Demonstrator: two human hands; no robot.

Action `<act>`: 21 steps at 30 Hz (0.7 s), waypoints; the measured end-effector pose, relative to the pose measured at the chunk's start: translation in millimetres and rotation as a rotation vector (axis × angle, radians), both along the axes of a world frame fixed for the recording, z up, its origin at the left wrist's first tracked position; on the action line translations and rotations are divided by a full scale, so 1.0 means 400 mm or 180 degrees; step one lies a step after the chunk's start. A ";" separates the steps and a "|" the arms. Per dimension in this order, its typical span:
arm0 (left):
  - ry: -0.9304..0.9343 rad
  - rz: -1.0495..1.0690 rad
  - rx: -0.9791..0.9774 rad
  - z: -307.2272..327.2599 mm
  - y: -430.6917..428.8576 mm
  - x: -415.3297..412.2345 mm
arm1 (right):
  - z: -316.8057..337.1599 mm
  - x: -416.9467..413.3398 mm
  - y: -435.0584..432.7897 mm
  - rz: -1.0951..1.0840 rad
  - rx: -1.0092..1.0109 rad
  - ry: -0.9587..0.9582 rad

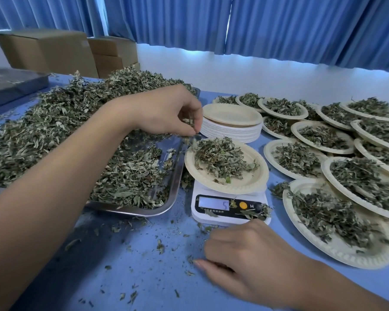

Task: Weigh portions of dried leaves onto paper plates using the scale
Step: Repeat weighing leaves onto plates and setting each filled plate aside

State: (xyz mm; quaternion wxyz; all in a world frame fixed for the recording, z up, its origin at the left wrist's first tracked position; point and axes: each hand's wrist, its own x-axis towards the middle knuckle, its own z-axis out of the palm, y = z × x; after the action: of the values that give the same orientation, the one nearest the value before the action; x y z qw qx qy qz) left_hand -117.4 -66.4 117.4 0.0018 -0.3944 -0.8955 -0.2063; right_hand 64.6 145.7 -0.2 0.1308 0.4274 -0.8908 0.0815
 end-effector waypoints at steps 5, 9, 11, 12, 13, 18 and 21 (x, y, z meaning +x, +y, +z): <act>-0.0608 -0.0539 0.0391 -0.015 0.058 0.042 | -0.002 0.001 0.000 -0.0025 -0.0004 -0.0027; -0.0606 -0.0478 0.0475 -0.013 0.053 0.036 | -0.005 0.001 0.003 -0.0034 -0.0026 -0.0022; -0.0386 -0.0222 0.0406 -0.011 0.035 0.017 | -0.006 0.000 0.003 -0.0025 -0.0034 -0.0004; -0.0289 -0.0087 0.0219 -0.012 0.024 0.005 | -0.007 0.000 0.003 -0.0025 -0.0036 0.0008; -0.0251 0.0057 -0.0078 -0.016 0.012 -0.008 | -0.007 -0.001 0.003 -0.0025 -0.0036 0.0011; -0.0858 0.0826 -0.1801 -0.079 -0.037 -0.072 | -0.010 -0.002 0.004 -0.0037 0.0008 0.0025; -0.0998 0.1093 -0.1891 -0.106 -0.044 -0.083 | -0.012 -0.001 0.005 -0.0032 0.0016 0.0001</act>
State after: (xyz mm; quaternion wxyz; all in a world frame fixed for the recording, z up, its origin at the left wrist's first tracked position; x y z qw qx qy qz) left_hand -150.5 -83.8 74.9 -0.2152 -0.1855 -0.9588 0.0079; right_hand 64.1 147.5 -4.9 0.1303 0.4233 -0.8931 0.0785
